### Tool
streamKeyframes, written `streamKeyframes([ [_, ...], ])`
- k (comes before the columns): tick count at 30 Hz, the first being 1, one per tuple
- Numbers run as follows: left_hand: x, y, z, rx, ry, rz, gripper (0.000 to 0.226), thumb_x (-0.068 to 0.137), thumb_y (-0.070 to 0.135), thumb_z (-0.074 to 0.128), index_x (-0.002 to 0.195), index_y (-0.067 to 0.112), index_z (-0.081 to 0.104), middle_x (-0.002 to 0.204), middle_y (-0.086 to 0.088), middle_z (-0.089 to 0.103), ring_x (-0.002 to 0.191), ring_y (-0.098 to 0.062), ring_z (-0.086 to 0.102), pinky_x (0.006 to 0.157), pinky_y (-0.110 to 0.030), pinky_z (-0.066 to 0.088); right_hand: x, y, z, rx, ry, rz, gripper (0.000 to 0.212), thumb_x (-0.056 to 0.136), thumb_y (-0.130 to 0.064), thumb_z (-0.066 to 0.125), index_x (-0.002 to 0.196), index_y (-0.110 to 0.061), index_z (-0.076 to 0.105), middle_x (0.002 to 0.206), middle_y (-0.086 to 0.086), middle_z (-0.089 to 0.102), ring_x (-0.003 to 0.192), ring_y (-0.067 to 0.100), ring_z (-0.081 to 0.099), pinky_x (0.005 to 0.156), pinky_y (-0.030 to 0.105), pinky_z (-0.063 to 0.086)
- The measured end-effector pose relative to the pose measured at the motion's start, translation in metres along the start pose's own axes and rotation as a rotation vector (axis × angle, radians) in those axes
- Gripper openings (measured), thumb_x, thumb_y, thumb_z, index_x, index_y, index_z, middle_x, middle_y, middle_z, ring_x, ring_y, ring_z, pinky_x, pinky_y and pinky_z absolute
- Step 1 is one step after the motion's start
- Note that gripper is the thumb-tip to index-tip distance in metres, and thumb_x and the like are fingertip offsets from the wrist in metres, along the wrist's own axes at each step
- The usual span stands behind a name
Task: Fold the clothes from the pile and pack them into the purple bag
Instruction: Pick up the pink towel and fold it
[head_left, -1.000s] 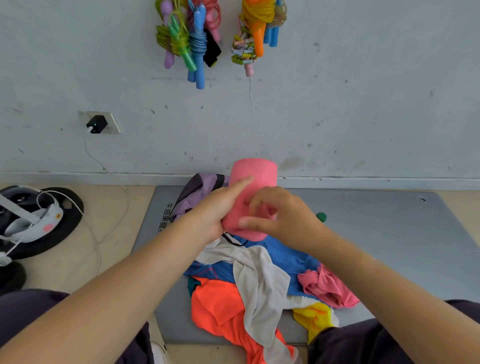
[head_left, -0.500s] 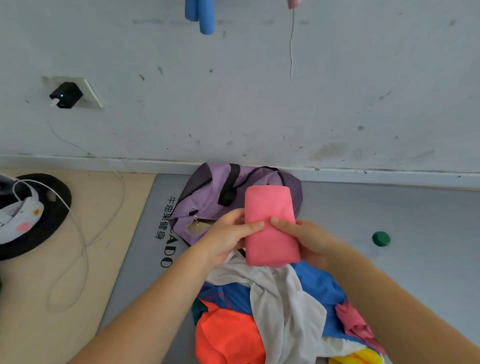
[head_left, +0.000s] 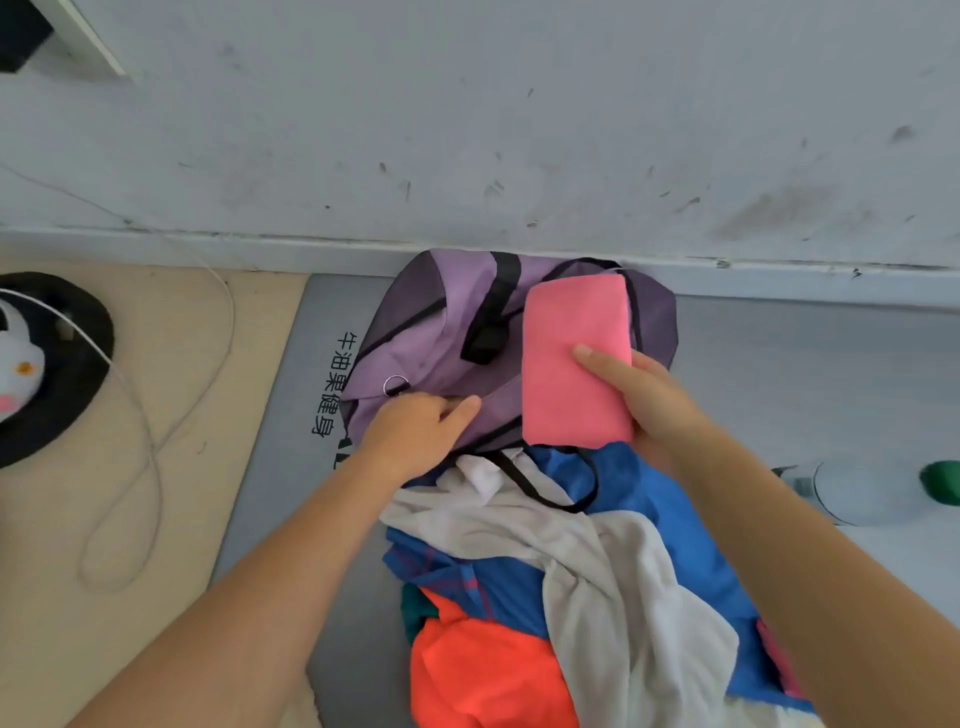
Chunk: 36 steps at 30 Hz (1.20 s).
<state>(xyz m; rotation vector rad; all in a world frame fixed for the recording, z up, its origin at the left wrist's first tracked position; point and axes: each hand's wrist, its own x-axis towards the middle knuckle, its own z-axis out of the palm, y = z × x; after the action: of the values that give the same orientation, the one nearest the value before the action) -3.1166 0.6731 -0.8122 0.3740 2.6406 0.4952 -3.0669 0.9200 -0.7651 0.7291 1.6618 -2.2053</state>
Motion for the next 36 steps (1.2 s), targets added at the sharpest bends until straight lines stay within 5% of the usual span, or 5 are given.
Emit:
streamKeyframes([
  [6,0.020,-0.010,0.006,-0.043,-0.251,0.034,0.063,0.097,0.064,0.025,0.136,0.027,0.057,0.142,-0.004,0.056,0.131,-0.023,0.049,0.109,-0.038,0.039,0.044,0.005,0.022,-0.613,0.021,-0.126,0.016,0.084,-0.041,0.070,0.094,-0.032,0.062,0.099,-0.004,0.070,0.086,0.013,0.067,0.070,0.028,0.053],
  [13,0.026,-0.028,0.008,0.326,-0.259,-0.054,0.094,0.085,0.082,0.016,0.155,0.019,0.020,0.161,-0.012,0.024,0.147,-0.033,0.020,0.120,-0.051,0.010,0.070,0.045,-0.011,-1.381,0.030,0.086,0.052,0.095,-0.059,0.040,0.133,-0.026,0.053,0.136,0.004,0.057,0.130,0.028,0.045,0.111,0.043,0.019],
  [23,0.019,0.005,-0.046,0.026,0.125,-0.020,0.088,0.081,0.086,0.023,0.148,0.042,-0.013,0.156,-0.005,0.037,0.129,-0.030,0.051,0.094,-0.044,0.047,0.033,0.026,-0.060,-1.666,0.091,-0.112,0.044,0.095,-0.059,0.037,0.121,-0.027,0.052,0.112,0.006,0.069,0.117,0.024,0.058,0.113,0.040,0.016],
  [29,0.006,0.060,-0.058,-0.292,0.156,0.052,0.095,0.074,0.089,0.033,0.144,0.051,-0.017,0.098,0.010,0.067,0.096,-0.018,0.064,0.082,-0.038,0.046,0.005,-0.049,-0.073,-1.842,0.410,-0.452,0.038,0.094,-0.049,0.048,0.121,-0.023,0.053,0.091,0.006,0.071,0.087,0.028,0.065,0.094,0.040,0.029],
  [36,0.010,0.051,-0.055,-0.290,0.196,0.216,0.090,0.091,0.059,0.051,0.149,0.044,-0.017,0.163,0.003,0.016,0.138,-0.021,0.039,0.102,-0.040,0.044,0.031,-0.035,0.012,-1.407,-0.104,-0.256,0.024,0.086,-0.037,0.065,0.093,-0.017,0.054,0.083,-0.004,0.058,0.078,0.020,0.056,0.060,0.024,0.035],
])
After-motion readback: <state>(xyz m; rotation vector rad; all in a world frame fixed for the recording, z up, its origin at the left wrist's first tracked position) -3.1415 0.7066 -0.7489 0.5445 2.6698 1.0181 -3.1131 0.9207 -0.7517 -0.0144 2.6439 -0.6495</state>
